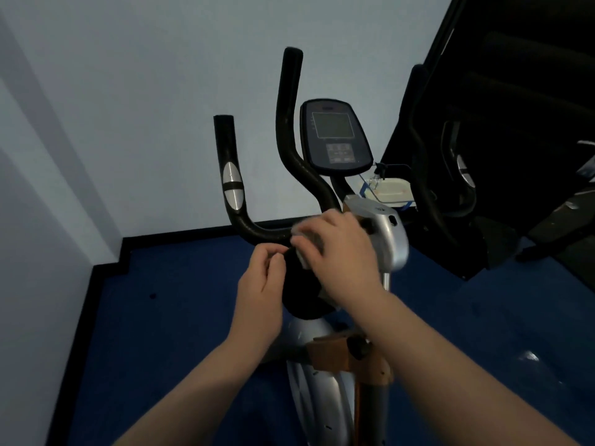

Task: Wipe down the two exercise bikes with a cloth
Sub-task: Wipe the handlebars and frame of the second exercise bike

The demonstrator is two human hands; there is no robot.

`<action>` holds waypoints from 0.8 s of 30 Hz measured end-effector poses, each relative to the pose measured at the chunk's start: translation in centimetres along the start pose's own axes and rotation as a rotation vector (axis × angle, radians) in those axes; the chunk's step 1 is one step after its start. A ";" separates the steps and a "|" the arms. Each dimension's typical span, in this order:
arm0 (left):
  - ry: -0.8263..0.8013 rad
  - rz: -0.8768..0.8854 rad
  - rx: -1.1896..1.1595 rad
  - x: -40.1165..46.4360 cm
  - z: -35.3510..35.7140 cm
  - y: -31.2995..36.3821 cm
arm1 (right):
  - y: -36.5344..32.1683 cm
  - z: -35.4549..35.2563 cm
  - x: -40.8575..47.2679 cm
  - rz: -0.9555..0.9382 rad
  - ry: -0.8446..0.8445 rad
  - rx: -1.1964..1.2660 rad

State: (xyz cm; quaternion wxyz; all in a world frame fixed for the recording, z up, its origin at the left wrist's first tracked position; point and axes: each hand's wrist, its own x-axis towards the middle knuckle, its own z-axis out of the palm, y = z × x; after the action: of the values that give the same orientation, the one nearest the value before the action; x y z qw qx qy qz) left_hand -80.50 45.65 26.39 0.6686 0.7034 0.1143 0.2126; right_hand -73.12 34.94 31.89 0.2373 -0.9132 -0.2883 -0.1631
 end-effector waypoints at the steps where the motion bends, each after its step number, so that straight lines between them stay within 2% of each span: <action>1: 0.005 -0.009 0.002 -0.1 0.0 0.1 | 0.0 0.4 0.3 0.040 -0.071 0.001; 3: 0.000 -0.007 0.009 0.0 -0.1 0.1 | 0.4 0.8 -0.7 0.132 -0.078 0.103; 7: -0.015 -0.001 0.028 0.1 -0.1 0.1 | 0.9 0.7 -4.2 0.221 0.078 0.190; 12: -0.047 -0.001 0.050 0.4 -0.4 0.2 | 0.4 1.3 -0.2 0.331 -0.032 0.054; 18: -0.056 0.018 0.089 0.4 -0.3 0.0 | -1.0 2.4 -7.1 0.546 0.319 0.490; 24: -0.065 0.035 0.094 0.6 -0.3 -0.2 | -0.2 2.7 -3.4 0.539 0.324 0.396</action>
State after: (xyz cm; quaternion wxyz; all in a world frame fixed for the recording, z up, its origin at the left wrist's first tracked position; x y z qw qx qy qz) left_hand -80.11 46.22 26.27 0.6345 0.7423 0.0902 0.1957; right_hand -75.51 34.97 28.26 0.4862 -0.8552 -0.0223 -0.1783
